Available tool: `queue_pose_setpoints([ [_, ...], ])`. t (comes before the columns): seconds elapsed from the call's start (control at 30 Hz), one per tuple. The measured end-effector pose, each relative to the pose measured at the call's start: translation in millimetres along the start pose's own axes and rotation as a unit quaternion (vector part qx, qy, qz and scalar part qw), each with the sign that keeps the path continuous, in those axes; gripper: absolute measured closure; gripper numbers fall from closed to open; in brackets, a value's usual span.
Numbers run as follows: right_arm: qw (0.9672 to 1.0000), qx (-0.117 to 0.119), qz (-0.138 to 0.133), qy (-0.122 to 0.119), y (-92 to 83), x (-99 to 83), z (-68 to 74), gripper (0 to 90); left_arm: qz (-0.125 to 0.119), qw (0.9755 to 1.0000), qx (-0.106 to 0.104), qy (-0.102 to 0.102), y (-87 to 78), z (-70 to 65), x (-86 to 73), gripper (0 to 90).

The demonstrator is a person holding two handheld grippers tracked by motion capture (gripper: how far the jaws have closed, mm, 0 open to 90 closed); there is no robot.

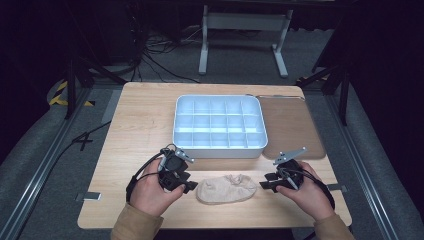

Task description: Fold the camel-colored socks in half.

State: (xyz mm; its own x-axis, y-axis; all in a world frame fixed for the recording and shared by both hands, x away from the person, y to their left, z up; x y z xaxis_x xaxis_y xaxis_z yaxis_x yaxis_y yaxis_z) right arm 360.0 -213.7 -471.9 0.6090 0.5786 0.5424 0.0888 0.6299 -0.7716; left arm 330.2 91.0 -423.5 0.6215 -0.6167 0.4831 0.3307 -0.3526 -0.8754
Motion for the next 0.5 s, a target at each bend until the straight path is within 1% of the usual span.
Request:
queue_pose_setpoints([
  [0.07, 1.0000, 0.003, -0.001, 0.007, -0.1, 0.6, 1.2, 60.2, 0.008, 0.9999, 0.005, -0.006, 4.6, -4.9, -1.6, 55.8],
  [0.17, 0.9998, 0.005, 0.013, 0.011, 1.9, 0.1, 3.2, 66.7, 0.015, 0.9999, 0.000, -0.004, 12.0, -10.9, -2.0, 56.2],
  [0.2, 0.9997, 0.006, 0.020, 0.013, 2.7, -0.4, 4.1, 69.5, 0.021, 0.9998, -0.001, -0.009, 13.8, -12.0, -2.5, 56.2],
  [0.23, 0.9997, 0.006, 0.020, 0.013, 2.7, -0.4, 4.1, 69.5, 0.021, 0.9998, -0.001, -0.009, 13.8, -12.0, -2.5, 56.2],
  [0.27, 0.9993, 0.010, 0.032, 0.020, 4.2, -1.0, 7.1, 75.5, 0.024, 0.9997, 0.002, -0.007, 16.6, -12.0, -2.7, 56.2],
  [0.3, 0.9993, 0.010, 0.032, 0.020, 4.2, -1.0, 7.1, 75.5, 0.028, 0.9996, 0.007, -0.008, 19.5, -12.0, -3.2, 56.2],
  [0.4, 0.9990, 0.012, 0.040, 0.018, 5.5, -1.1, 10.1, 79.6, 0.036, 0.9992, 0.009, -0.016, 27.5, -11.1, -4.6, 56.2],
  [0.43, 0.9988, 0.012, 0.043, 0.018, 5.9, -1.4, 10.8, 80.5, 0.042, 0.9989, 0.012, -0.019, 30.0, -10.1, -5.3, 56.2],
  [0.5, 0.9987, 0.012, 0.046, 0.020, 7.1, -1.5, 12.7, 85.2, 0.053, 0.9982, 0.008, -0.026, 35.6, -8.3, -6.9, 56.2],
])
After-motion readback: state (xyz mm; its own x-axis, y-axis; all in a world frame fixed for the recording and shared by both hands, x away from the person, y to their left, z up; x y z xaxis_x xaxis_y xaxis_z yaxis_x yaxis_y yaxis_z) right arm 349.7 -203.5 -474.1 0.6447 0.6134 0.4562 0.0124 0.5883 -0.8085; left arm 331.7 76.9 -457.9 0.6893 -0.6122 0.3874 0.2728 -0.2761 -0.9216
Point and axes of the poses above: each handheld gripper's, and its own axes: y roughly forward along the jaws, x roughly out of its top, z roughly to its left, the point moved 5 cm from there along y, roughly forward along the jaws, and after that the axes turned 11 degrees about x, right-handed, at the moved point
